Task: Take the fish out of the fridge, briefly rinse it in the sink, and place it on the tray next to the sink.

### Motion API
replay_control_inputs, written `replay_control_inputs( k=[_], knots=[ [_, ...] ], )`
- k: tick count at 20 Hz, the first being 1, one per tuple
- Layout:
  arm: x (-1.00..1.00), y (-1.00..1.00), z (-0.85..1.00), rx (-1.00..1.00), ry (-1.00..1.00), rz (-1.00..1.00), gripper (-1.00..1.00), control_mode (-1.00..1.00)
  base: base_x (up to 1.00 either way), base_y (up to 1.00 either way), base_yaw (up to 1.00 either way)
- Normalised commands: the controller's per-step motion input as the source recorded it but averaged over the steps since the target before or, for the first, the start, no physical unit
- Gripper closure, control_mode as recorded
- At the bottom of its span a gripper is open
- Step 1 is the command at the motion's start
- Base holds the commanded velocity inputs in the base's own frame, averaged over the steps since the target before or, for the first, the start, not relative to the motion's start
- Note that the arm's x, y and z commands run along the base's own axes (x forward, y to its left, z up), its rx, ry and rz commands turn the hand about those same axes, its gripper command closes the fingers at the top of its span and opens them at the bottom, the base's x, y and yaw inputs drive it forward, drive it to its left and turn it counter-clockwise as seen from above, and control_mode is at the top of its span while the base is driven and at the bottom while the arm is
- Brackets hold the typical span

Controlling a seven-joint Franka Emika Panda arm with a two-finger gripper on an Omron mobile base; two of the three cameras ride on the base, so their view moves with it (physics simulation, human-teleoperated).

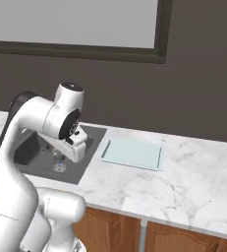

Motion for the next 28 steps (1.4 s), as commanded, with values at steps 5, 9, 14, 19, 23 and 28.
replay_control_inputs(
  k=[5,9,14,19,23,28],
  knots=[
    [0.69,0.2,-0.07,0.18,0.13,0.23,1.0,-1.0,0.0,0.0,0.0],
    [0.39,0.33,-0.21,0.14,0.0,0.02,1.0,-1.0,0.0,0.0,0.0],
    [0.48,0.17,-0.11,0.31,0.0,0.02,1.0,-1.0,0.0,0.0,0.0],
    [0.72,0.17,-0.02,0.4,0.03,0.02,1.0,-1.0,0.0,0.0,0.0],
    [0.86,0.64,-0.18,0.24,0.13,0.0,1.0,-1.0,0.0,0.0,0.0],
    [0.67,0.45,-0.26,0.06,0.22,0.04,1.0,-1.0,0.0,0.0,0.0]
  ],
)
